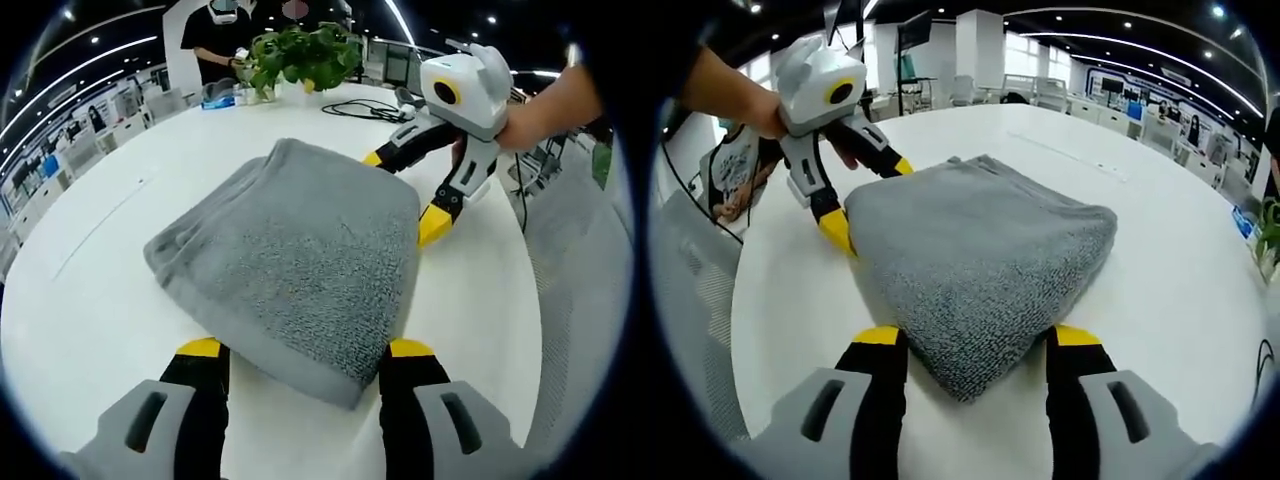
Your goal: Fold the towel on the table until its edges align and the towel forms a compact rectangular stack.
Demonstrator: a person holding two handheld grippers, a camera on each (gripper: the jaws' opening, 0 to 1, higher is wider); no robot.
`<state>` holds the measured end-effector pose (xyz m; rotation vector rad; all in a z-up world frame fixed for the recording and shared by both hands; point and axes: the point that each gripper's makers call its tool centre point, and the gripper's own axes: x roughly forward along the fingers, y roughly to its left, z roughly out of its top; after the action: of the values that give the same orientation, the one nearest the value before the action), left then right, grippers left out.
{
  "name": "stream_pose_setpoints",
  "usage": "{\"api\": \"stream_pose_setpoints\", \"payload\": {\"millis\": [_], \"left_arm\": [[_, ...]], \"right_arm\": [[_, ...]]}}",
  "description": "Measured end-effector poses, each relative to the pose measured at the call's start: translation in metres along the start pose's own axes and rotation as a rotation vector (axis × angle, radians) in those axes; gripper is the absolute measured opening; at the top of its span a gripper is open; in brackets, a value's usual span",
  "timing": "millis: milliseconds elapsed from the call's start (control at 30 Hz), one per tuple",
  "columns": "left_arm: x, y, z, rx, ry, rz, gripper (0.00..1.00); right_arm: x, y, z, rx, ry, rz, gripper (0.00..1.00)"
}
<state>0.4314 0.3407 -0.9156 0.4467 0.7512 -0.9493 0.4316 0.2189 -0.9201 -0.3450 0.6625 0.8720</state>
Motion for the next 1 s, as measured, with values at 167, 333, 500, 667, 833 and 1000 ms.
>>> {"api": "stream_pose_setpoints", "payload": {"millis": [167,333,500,667,833,1000], "left_arm": [[0.002,0.006,0.004,0.000,-0.005,0.002,0.62],[0.004,0.011,0.006,-0.004,-0.008,0.006,0.63],[0.005,0.016,0.008,-0.007,-0.012,0.006,0.63],[0.007,0.024,0.013,-0.005,-0.012,0.005,0.63],[0.010,0.029,0.015,-0.002,-0.010,0.005,0.63],[0.014,0.036,0.018,-0.003,-0.010,0.005,0.63]], "right_arm": [[0.003,-0.005,0.003,-0.002,-0.002,-0.007,0.55],[0.006,-0.011,0.006,0.006,-0.009,-0.013,0.56],[0.012,-0.020,0.009,0.010,-0.017,-0.017,0.56],[0.014,-0.025,0.011,0.011,-0.017,-0.021,0.56],[0.016,-0.029,0.014,0.016,-0.020,-0.026,0.56],[0.019,-0.036,0.017,0.018,-0.022,-0.031,0.55]]}}
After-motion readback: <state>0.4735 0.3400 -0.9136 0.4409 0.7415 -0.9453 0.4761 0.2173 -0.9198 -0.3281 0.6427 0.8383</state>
